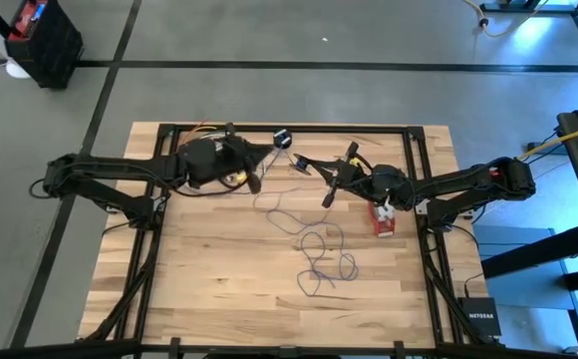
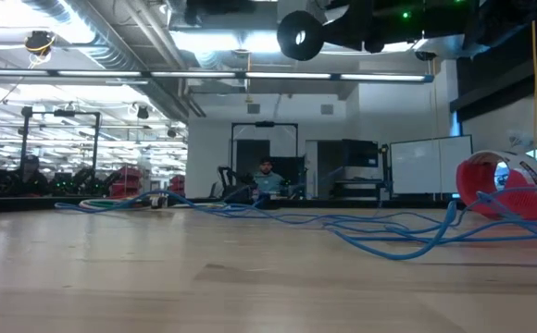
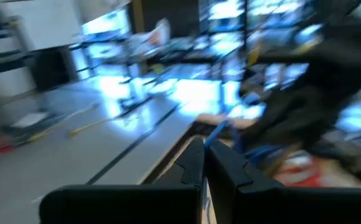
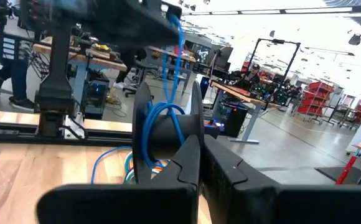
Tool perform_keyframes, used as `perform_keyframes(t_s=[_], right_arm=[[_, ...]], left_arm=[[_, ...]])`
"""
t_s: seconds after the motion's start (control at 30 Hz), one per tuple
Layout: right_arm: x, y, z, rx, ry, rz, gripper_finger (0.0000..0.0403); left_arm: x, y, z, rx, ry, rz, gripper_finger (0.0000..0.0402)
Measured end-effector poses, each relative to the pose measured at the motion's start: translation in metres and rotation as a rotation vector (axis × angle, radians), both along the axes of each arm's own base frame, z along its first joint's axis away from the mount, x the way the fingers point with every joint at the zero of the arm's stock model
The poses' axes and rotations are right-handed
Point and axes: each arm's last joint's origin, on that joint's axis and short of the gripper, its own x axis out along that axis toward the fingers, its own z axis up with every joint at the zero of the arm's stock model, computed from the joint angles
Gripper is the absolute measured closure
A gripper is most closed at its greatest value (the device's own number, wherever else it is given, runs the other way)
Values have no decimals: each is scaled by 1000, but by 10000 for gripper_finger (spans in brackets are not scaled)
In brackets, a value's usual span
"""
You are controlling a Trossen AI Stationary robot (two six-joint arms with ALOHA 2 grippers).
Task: Coil cords
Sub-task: Coil the blue wire onto the spool
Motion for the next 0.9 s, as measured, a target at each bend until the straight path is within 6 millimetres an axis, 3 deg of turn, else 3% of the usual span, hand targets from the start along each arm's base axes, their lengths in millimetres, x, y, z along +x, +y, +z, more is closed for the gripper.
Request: perform_keyframes(t_s=[0.17, 0.4, 0.7, 0.9], right_arm=[[0, 0, 0, 2, 4, -17, 391], [-1, -2, 0, 9, 3, -78, 390], [-1, -2, 0, 9, -4, -77, 390], [-1, -2, 1, 10, -10, -77, 390]], left_arm=[[9, -13, 0, -5, -49, -100, 400], [25, -30, -15, -18, -7, -171, 399], [36, -31, -25, -37, -7, -172, 399], [57, -31, -40, -19, -54, -174, 396]])
